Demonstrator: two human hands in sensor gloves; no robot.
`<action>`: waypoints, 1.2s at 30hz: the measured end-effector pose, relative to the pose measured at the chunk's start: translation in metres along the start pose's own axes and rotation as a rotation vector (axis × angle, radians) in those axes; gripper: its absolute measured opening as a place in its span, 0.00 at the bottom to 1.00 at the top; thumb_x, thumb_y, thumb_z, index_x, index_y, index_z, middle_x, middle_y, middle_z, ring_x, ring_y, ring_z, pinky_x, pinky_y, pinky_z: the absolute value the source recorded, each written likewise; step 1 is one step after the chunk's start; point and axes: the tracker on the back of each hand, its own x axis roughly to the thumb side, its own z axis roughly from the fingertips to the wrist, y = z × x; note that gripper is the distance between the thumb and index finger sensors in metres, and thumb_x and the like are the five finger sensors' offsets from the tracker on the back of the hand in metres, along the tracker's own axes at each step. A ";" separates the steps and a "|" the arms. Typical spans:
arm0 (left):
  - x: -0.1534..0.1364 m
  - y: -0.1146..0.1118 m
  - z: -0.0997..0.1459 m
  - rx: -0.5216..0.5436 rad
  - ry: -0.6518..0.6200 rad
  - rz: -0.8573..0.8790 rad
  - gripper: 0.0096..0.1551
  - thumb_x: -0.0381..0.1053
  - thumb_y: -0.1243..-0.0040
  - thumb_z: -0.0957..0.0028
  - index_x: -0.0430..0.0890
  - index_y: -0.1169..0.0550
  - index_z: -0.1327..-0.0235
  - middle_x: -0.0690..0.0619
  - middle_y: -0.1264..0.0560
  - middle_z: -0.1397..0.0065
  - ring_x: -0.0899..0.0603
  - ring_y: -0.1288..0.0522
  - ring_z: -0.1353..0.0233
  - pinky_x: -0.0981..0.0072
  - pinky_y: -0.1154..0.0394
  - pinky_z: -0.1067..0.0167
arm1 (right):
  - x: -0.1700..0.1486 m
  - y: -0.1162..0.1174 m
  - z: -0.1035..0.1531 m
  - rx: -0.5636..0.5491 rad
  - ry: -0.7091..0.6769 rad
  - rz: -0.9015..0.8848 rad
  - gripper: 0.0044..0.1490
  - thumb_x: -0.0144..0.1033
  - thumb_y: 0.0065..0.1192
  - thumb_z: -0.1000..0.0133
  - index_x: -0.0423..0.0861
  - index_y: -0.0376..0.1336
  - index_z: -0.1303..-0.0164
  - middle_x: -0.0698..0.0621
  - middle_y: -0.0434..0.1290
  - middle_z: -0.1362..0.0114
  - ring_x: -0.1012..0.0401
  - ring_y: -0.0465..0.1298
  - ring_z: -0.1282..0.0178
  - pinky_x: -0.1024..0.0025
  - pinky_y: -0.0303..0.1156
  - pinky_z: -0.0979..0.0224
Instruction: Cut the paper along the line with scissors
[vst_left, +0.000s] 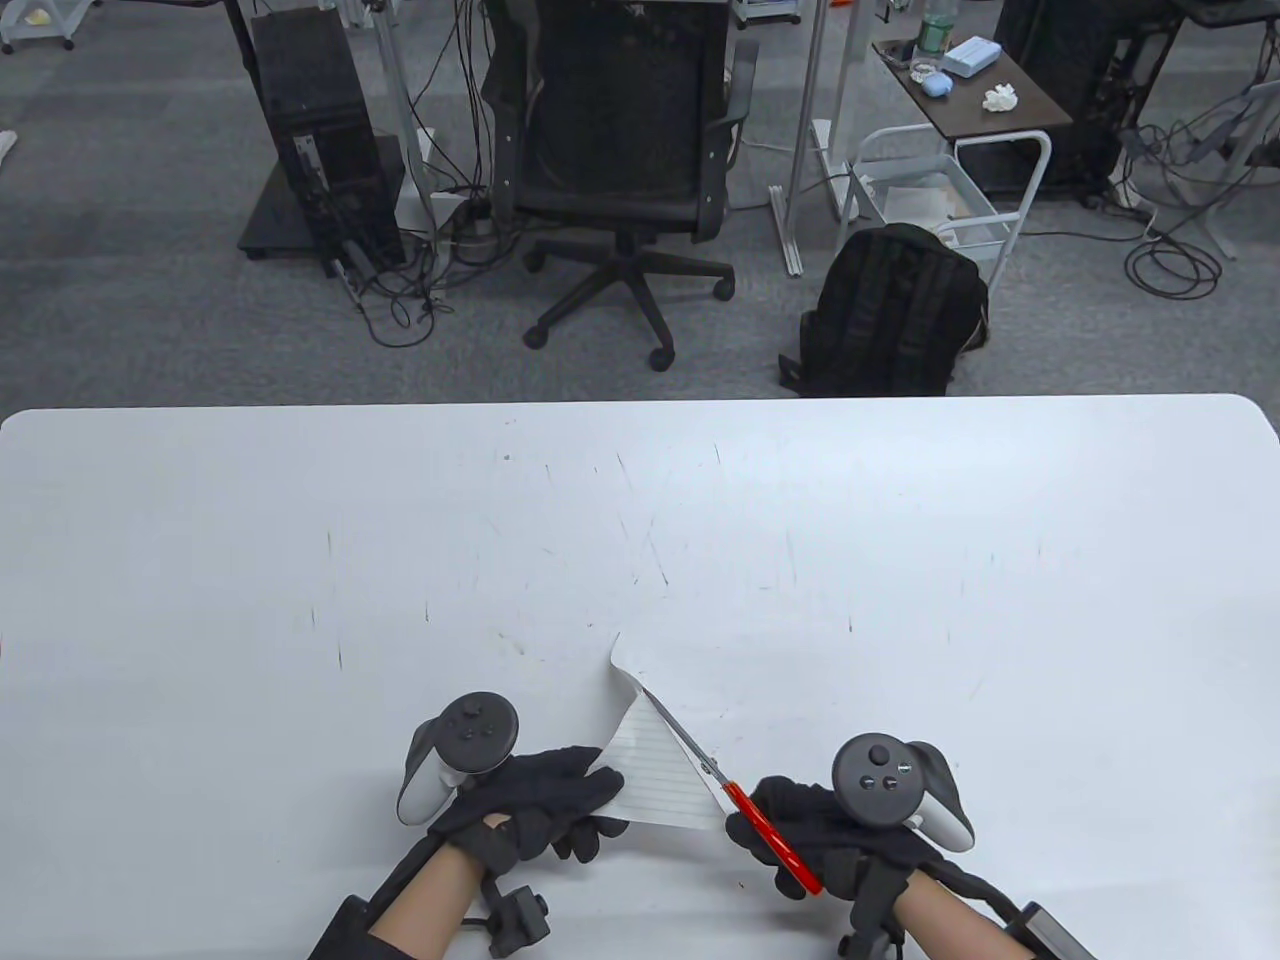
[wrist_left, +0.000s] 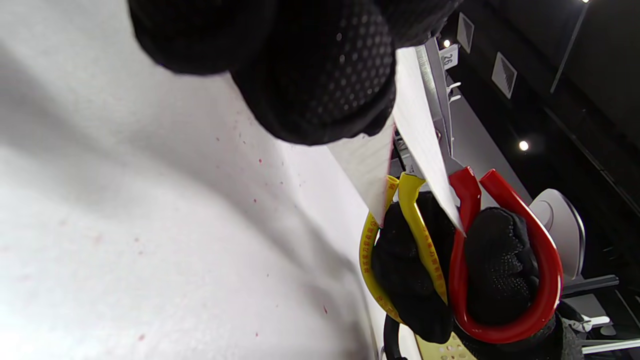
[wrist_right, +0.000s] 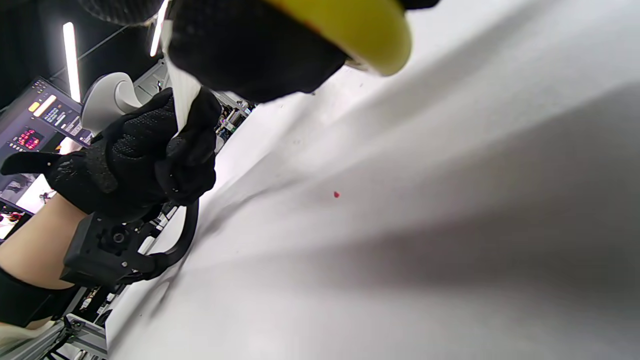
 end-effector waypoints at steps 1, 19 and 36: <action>0.000 0.000 0.000 -0.004 0.009 -0.002 0.20 0.55 0.48 0.35 0.45 0.22 0.40 0.55 0.14 0.54 0.55 0.15 0.61 0.72 0.18 0.62 | 0.000 0.000 0.000 0.002 0.002 -0.001 0.42 0.62 0.46 0.38 0.34 0.58 0.39 0.43 0.76 0.51 0.70 0.80 0.69 0.73 0.73 0.62; -0.002 0.012 0.006 0.008 0.057 -0.062 0.20 0.55 0.48 0.35 0.44 0.22 0.41 0.54 0.14 0.55 0.54 0.15 0.61 0.72 0.18 0.62 | -0.002 -0.002 0.000 0.005 0.047 0.001 0.41 0.61 0.47 0.39 0.33 0.59 0.40 0.43 0.76 0.52 0.70 0.80 0.70 0.73 0.73 0.63; 0.003 0.077 0.055 0.314 0.053 -0.192 0.20 0.55 0.47 0.36 0.45 0.21 0.41 0.53 0.14 0.54 0.53 0.15 0.59 0.69 0.19 0.60 | -0.017 -0.045 0.010 -0.188 0.182 0.088 0.41 0.60 0.50 0.39 0.32 0.59 0.39 0.40 0.75 0.51 0.67 0.80 0.70 0.69 0.72 0.62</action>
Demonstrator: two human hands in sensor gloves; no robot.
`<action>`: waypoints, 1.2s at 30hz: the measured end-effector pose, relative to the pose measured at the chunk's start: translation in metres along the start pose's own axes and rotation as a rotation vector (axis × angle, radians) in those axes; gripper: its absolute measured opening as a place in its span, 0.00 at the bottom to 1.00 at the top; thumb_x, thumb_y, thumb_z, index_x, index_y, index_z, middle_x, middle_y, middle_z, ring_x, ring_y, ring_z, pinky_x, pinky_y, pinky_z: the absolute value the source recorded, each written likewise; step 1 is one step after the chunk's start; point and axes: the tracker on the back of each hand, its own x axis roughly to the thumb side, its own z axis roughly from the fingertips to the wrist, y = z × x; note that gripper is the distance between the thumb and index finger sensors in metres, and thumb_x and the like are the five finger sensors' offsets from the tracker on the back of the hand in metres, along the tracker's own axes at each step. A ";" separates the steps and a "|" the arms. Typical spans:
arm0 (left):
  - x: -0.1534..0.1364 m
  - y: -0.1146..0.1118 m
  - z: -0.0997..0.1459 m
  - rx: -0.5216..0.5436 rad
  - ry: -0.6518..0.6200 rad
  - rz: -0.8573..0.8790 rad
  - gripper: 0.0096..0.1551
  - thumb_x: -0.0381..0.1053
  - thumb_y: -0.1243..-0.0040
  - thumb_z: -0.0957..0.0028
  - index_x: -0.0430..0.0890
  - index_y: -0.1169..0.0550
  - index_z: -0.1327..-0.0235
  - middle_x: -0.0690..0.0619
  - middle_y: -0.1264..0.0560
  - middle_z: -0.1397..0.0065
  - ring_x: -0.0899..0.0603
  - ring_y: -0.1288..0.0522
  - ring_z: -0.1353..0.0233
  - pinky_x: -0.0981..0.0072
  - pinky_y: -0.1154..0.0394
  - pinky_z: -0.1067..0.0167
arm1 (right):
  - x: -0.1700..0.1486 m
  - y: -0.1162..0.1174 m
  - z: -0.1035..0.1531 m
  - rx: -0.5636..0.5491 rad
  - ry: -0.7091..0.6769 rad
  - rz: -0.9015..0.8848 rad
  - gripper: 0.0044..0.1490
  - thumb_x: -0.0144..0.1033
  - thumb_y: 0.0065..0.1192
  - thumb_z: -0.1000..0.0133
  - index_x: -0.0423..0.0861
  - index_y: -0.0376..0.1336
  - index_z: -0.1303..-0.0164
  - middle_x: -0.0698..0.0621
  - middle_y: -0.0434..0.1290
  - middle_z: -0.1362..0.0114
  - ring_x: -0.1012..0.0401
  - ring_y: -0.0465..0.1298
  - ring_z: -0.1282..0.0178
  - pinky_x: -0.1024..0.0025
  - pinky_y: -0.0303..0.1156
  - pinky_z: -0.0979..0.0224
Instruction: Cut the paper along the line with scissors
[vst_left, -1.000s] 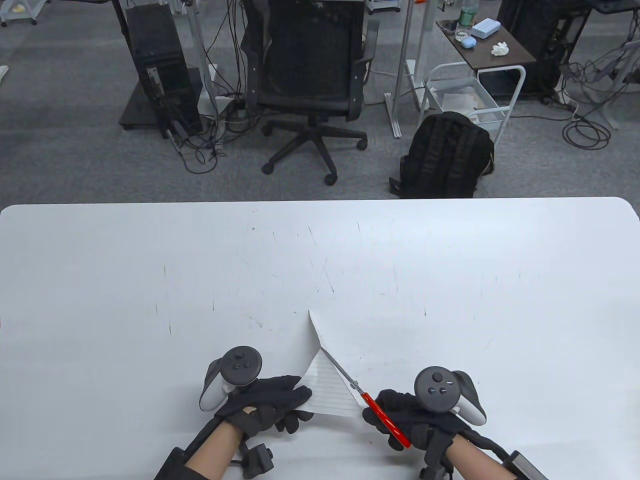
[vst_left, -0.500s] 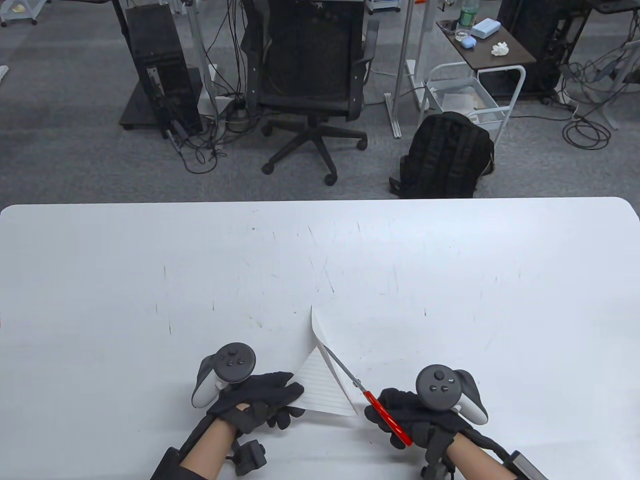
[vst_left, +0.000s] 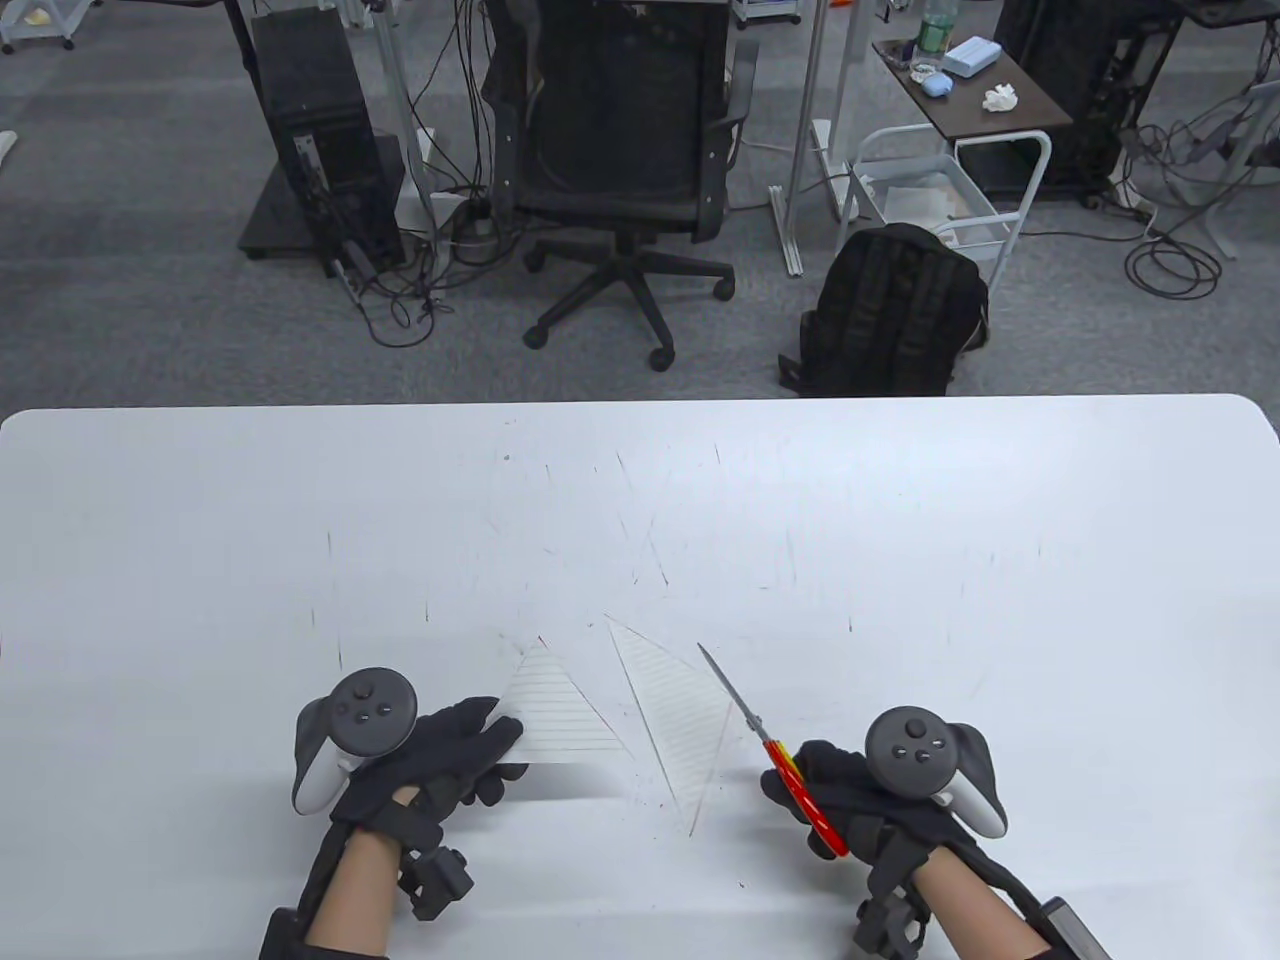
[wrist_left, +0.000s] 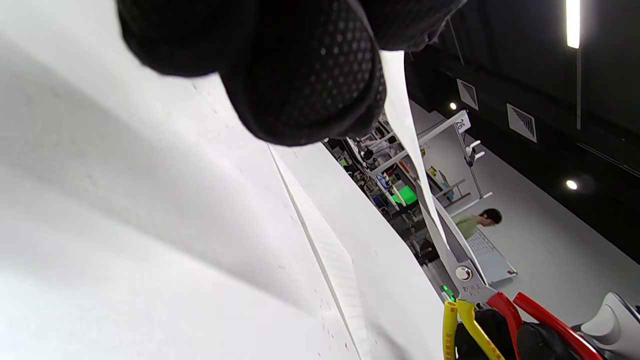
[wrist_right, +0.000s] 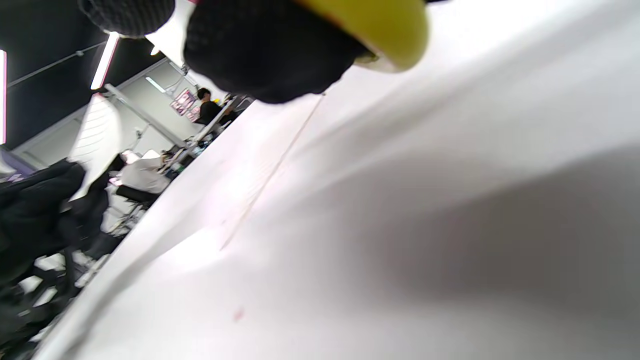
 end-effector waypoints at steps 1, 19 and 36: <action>0.000 0.001 0.001 0.014 -0.013 -0.014 0.20 0.55 0.46 0.37 0.46 0.21 0.41 0.53 0.14 0.54 0.52 0.15 0.59 0.68 0.19 0.60 | -0.002 -0.006 0.000 -0.026 0.025 0.039 0.41 0.59 0.50 0.39 0.32 0.59 0.39 0.40 0.75 0.51 0.66 0.80 0.69 0.68 0.72 0.62; -0.005 0.015 0.008 0.091 -0.106 0.117 0.20 0.56 0.46 0.38 0.48 0.20 0.42 0.55 0.14 0.56 0.54 0.15 0.60 0.71 0.18 0.60 | -0.051 -0.053 0.000 -0.061 0.443 0.689 0.42 0.47 0.61 0.40 0.28 0.54 0.31 0.36 0.72 0.42 0.58 0.79 0.57 0.59 0.71 0.52; -0.015 0.023 0.013 0.167 -0.061 0.115 0.20 0.58 0.45 0.38 0.46 0.19 0.45 0.56 0.13 0.60 0.56 0.15 0.64 0.73 0.18 0.65 | -0.048 -0.048 -0.005 -0.016 0.497 0.765 0.44 0.49 0.58 0.39 0.28 0.55 0.27 0.35 0.73 0.38 0.55 0.82 0.51 0.70 0.78 0.57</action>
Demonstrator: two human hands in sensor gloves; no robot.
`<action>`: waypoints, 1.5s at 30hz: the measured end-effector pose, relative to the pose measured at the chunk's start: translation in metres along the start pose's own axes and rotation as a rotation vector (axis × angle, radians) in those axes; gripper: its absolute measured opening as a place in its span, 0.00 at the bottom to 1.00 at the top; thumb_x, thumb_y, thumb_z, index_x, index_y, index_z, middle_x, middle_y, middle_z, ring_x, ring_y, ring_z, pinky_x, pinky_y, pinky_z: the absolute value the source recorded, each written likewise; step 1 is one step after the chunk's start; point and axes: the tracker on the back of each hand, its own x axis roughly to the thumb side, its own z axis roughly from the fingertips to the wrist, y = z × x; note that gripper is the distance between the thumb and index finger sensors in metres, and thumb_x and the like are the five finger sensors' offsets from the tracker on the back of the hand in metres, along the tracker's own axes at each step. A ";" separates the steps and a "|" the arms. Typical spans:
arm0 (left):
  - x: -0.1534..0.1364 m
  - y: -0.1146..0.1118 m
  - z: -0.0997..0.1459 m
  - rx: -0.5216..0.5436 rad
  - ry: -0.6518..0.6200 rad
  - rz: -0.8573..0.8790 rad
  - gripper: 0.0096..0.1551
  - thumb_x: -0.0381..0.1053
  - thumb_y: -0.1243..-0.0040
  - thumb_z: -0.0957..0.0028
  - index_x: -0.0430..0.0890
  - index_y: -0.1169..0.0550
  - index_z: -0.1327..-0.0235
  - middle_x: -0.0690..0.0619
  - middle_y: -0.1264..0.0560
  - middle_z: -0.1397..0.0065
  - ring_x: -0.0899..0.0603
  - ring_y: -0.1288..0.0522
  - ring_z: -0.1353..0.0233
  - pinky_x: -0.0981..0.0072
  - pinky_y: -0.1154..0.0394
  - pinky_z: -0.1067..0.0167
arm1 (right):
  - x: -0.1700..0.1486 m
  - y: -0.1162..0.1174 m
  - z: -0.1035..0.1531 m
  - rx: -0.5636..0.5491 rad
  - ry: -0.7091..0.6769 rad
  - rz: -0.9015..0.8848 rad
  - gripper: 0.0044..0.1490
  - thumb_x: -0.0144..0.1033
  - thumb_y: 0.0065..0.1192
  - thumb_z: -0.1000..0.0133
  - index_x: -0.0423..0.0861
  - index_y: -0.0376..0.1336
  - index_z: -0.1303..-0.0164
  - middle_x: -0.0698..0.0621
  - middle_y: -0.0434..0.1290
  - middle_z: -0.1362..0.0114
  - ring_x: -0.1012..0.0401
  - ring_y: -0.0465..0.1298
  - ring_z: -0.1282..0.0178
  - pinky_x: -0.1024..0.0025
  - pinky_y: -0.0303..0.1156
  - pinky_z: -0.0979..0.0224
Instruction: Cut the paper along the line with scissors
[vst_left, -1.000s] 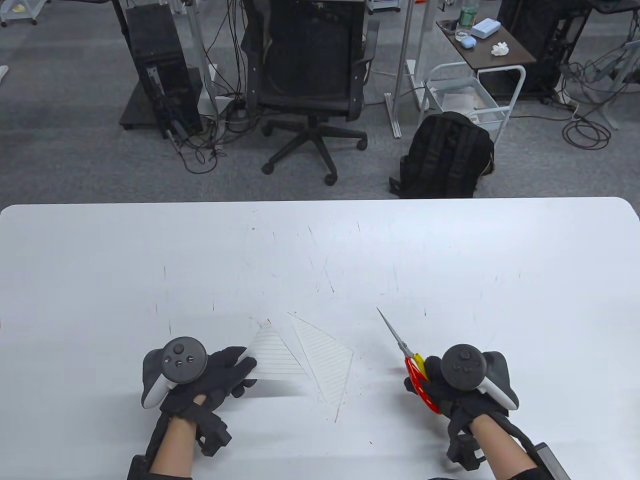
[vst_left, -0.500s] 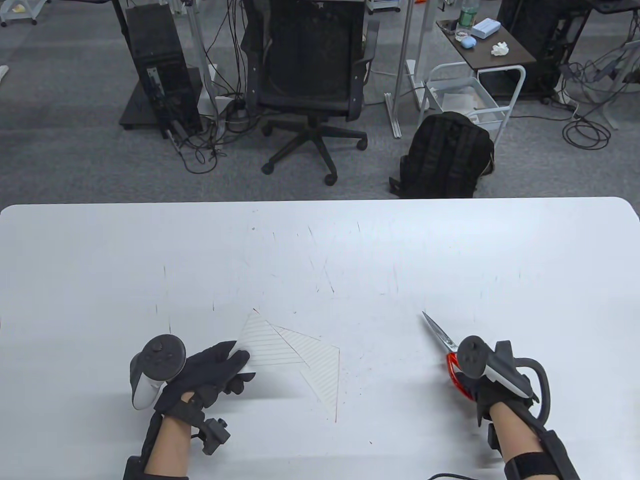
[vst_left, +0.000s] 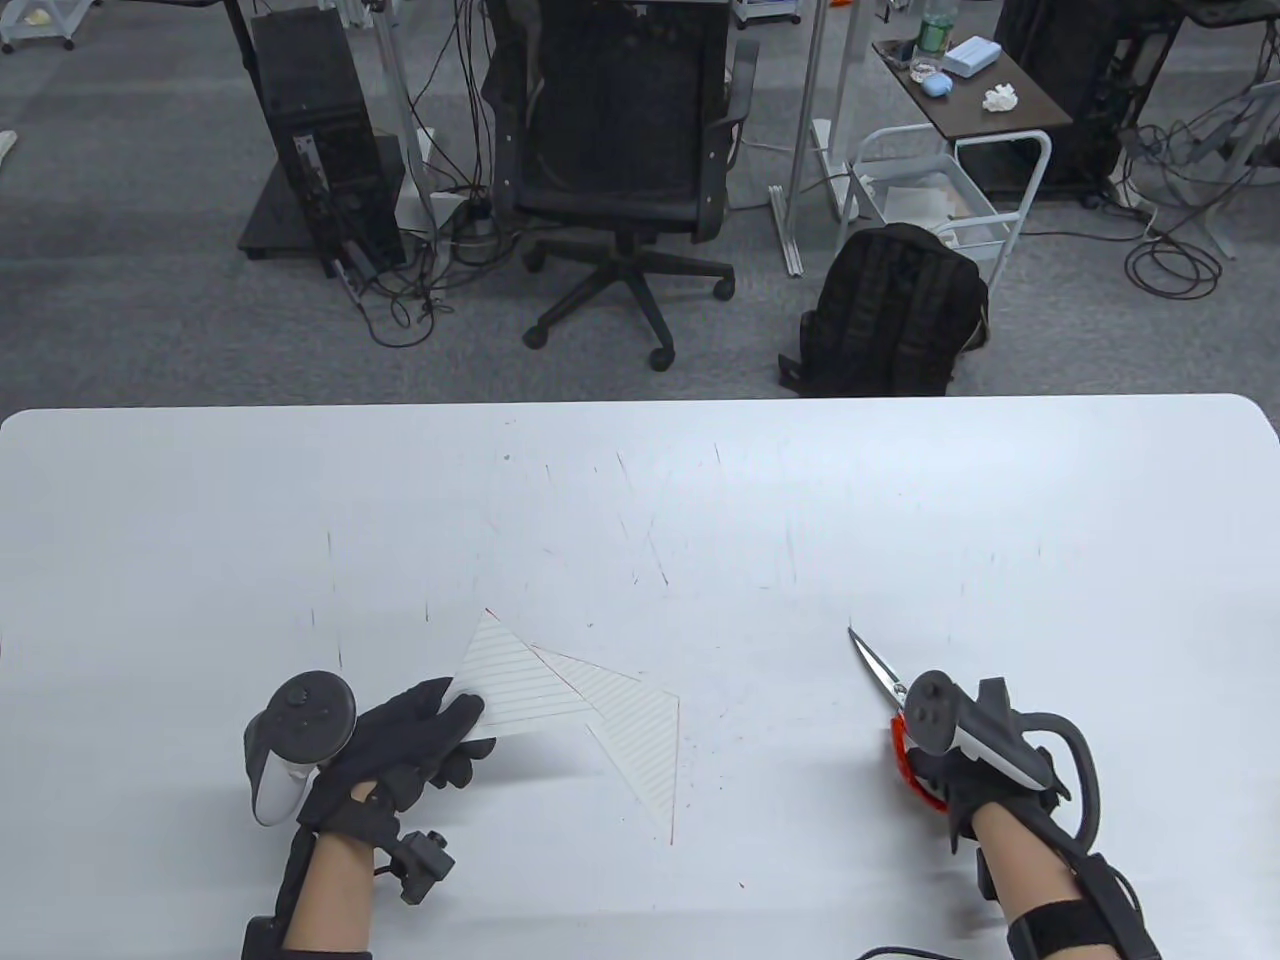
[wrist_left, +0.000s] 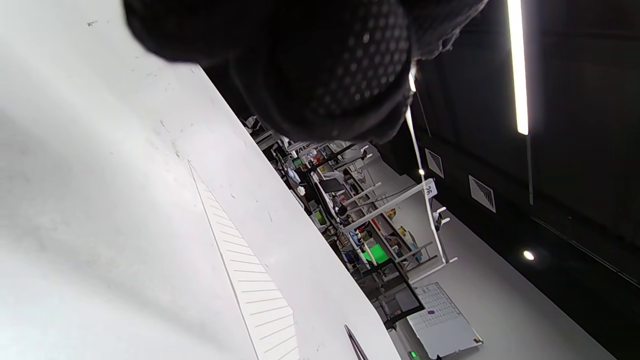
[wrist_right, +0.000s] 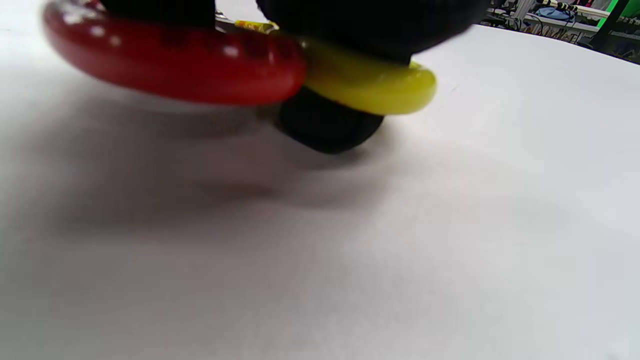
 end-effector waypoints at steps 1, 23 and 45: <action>0.000 0.000 0.000 -0.001 0.002 -0.004 0.20 0.58 0.45 0.38 0.46 0.19 0.45 0.56 0.13 0.59 0.56 0.15 0.64 0.73 0.18 0.65 | 0.001 0.000 0.000 -0.002 0.000 0.003 0.44 0.49 0.58 0.39 0.28 0.55 0.27 0.35 0.73 0.38 0.54 0.83 0.51 0.70 0.78 0.56; -0.013 -0.005 -0.004 -0.271 0.246 -0.227 0.21 0.54 0.48 0.35 0.42 0.21 0.42 0.55 0.15 0.60 0.57 0.17 0.65 0.72 0.19 0.66 | -0.009 -0.020 0.026 -0.135 -0.187 -0.018 0.43 0.55 0.52 0.39 0.31 0.61 0.29 0.36 0.73 0.45 0.58 0.79 0.62 0.75 0.74 0.61; -0.016 -0.013 -0.003 -0.110 0.366 -0.691 0.44 0.63 0.47 0.38 0.42 0.43 0.16 0.32 0.40 0.18 0.32 0.30 0.25 0.42 0.29 0.33 | -0.030 -0.034 0.053 -0.630 -0.443 -0.380 0.43 0.52 0.53 0.38 0.30 0.58 0.27 0.34 0.71 0.36 0.52 0.80 0.48 0.69 0.77 0.51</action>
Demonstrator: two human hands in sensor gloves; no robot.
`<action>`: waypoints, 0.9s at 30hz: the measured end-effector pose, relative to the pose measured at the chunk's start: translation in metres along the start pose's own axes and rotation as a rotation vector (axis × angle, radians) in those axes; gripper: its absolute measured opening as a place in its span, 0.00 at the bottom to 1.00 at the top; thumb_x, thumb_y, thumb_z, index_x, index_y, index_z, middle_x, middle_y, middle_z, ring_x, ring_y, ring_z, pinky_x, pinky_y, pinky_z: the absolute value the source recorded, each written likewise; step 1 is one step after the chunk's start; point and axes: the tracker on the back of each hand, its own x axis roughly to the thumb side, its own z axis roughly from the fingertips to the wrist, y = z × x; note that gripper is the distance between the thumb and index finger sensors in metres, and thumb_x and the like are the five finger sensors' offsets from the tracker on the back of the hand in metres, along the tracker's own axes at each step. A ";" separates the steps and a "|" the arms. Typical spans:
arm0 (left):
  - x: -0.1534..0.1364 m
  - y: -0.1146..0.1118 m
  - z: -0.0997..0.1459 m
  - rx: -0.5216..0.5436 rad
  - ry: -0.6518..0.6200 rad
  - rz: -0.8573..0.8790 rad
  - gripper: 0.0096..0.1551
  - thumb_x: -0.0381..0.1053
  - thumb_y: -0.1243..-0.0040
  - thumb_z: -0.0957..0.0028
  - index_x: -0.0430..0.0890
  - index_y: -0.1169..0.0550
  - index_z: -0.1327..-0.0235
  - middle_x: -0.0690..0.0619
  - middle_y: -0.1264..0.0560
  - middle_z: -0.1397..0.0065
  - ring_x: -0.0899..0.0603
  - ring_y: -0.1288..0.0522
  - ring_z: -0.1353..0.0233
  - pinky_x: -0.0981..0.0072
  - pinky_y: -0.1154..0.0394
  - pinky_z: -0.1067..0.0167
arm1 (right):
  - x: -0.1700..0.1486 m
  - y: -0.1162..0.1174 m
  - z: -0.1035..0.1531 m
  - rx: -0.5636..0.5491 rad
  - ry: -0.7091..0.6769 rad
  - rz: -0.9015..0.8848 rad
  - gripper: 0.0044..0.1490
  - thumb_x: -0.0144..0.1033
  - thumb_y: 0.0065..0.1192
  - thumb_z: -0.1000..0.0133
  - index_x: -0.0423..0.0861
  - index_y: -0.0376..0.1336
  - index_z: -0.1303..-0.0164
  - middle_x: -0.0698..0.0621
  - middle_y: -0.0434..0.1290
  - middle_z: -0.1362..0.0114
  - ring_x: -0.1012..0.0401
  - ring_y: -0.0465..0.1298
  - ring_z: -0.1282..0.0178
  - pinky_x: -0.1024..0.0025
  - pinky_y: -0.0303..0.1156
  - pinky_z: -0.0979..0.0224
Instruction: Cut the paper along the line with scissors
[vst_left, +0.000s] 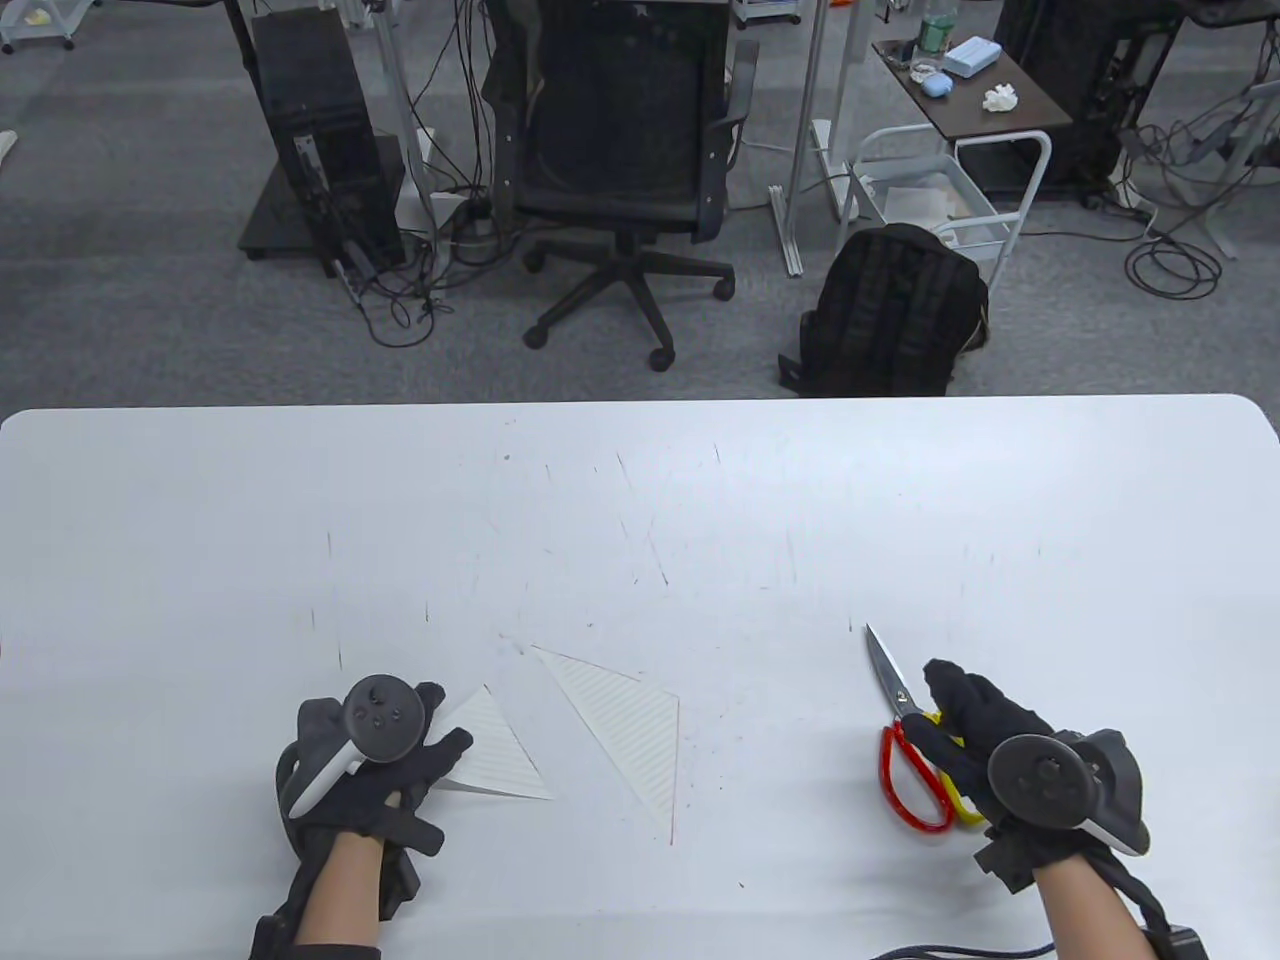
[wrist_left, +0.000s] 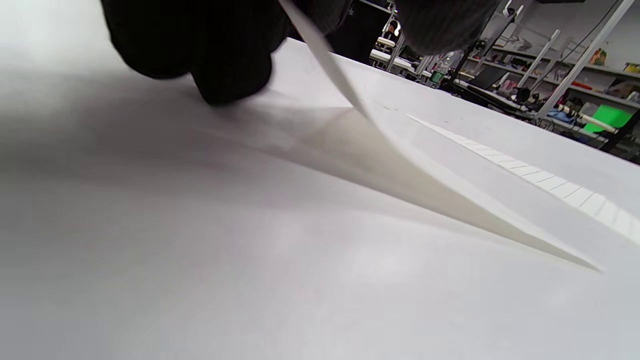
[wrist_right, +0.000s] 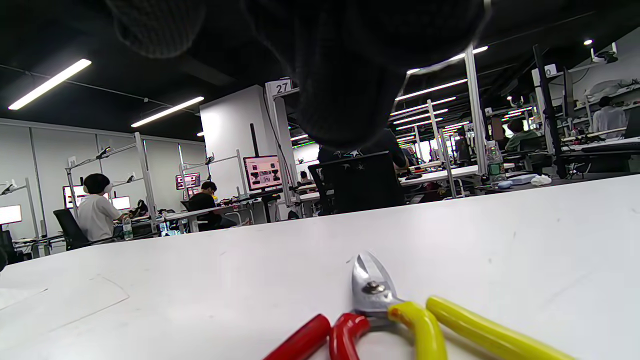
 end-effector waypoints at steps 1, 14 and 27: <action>0.000 0.001 0.001 0.004 -0.004 -0.024 0.46 0.65 0.48 0.38 0.42 0.45 0.15 0.31 0.45 0.16 0.28 0.35 0.22 0.37 0.32 0.31 | 0.000 0.000 0.000 -0.002 0.004 0.001 0.44 0.52 0.53 0.38 0.30 0.58 0.26 0.34 0.70 0.36 0.52 0.80 0.48 0.69 0.77 0.50; 0.005 0.031 0.036 0.475 -0.173 -0.265 0.49 0.73 0.66 0.36 0.47 0.54 0.10 0.35 0.67 0.11 0.25 0.66 0.14 0.16 0.63 0.30 | -0.012 -0.003 0.001 0.033 0.091 0.092 0.50 0.57 0.47 0.37 0.30 0.49 0.19 0.29 0.58 0.25 0.41 0.71 0.35 0.54 0.69 0.36; 0.007 0.037 0.040 0.401 -0.350 -0.100 0.50 0.73 0.68 0.37 0.49 0.59 0.09 0.38 0.70 0.11 0.26 0.69 0.13 0.18 0.65 0.26 | -0.019 -0.007 0.002 0.089 0.191 0.232 0.57 0.64 0.41 0.37 0.35 0.36 0.14 0.38 0.22 0.15 0.38 0.20 0.20 0.30 0.23 0.28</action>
